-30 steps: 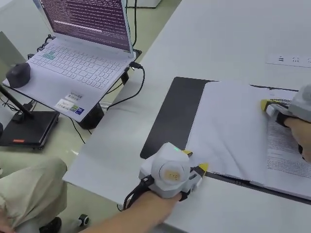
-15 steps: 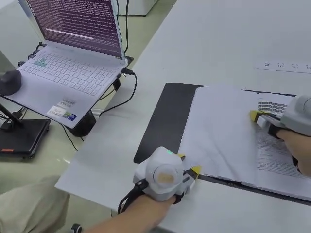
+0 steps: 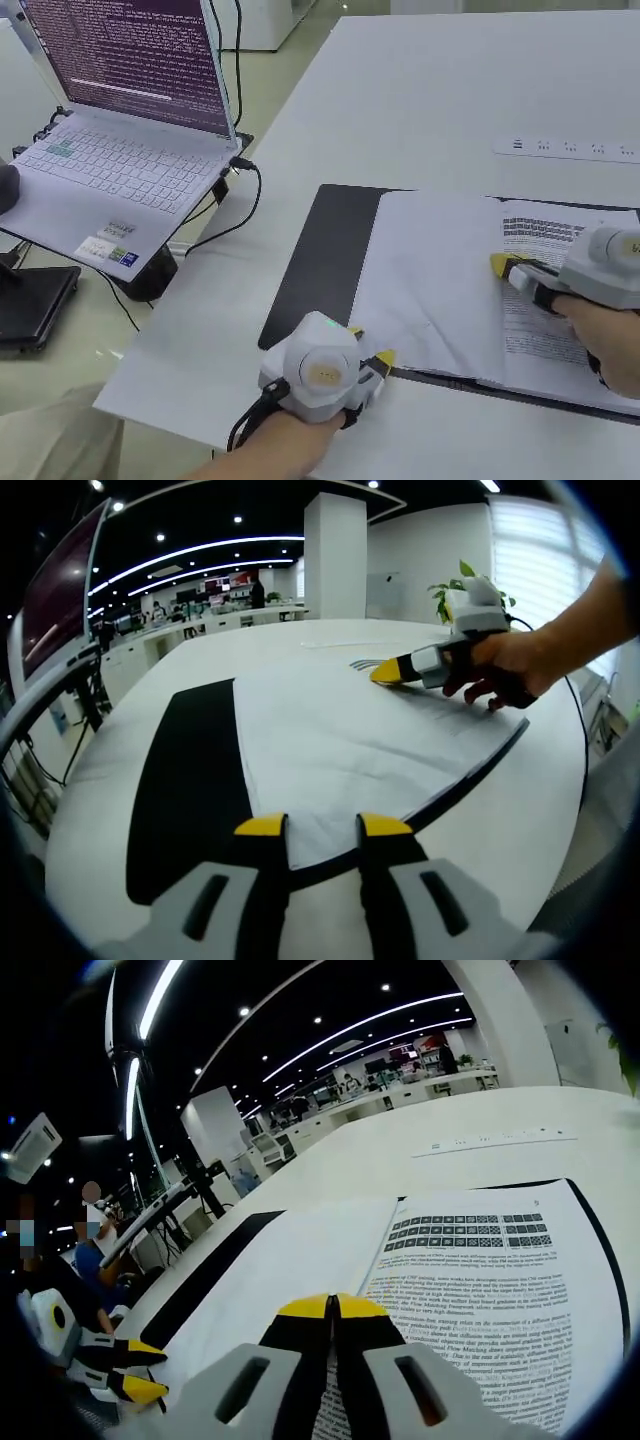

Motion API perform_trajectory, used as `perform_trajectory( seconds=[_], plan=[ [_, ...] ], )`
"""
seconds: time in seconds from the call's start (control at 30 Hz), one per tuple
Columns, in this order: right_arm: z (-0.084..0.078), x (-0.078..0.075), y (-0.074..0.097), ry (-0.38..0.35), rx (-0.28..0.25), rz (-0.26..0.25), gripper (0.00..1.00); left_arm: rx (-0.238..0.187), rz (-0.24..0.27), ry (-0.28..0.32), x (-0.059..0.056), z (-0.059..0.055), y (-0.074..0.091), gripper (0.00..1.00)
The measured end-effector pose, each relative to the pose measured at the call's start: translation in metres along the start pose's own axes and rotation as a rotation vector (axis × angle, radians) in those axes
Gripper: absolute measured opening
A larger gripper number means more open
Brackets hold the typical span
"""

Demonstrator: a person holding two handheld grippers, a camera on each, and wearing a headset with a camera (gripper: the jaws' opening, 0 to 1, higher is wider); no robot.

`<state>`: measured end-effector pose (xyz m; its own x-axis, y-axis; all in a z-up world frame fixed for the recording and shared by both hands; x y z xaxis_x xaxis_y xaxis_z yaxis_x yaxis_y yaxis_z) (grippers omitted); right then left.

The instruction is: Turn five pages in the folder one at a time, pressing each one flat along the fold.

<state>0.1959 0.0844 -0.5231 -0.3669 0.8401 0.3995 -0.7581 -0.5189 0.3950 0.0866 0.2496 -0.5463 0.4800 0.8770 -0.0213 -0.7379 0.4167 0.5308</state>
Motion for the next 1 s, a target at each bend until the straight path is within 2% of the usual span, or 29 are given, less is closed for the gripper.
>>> perform_trajectory(
  seconds=[0.37, 0.93, 1.0],
  plan=[
    [-0.013, 0.009, 0.015, -0.008, 0.012, 0.029, 0.00, 0.005, 0.001, 0.000, 0.000, 0.000, 0.000, 0.26],
    [-0.039, 0.029, 0.040, 0.041, 0.052, 0.075, 0.00, 0.009, 0.001, 0.000, -0.001, 0.001, 0.000, 0.26],
    [-0.041, 0.028, 0.040, 0.051, 0.059, 0.082, 0.00, 0.007, 0.001, 0.001, -0.001, 0.001, 0.000, 0.26]
  ],
)
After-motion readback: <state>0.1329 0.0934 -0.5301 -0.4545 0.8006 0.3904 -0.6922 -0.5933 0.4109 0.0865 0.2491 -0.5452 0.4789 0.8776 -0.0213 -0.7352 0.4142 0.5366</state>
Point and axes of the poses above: the centre of the closed fingertips' face, and the gripper's own axes: y roughly backward along the fingers, x roughly to its left, z roughly out of its top, the point moved 2 cm from there along y, roughly backward along the fingers, and after that the axes turned 1 degree about z, right-handed, at the moved point
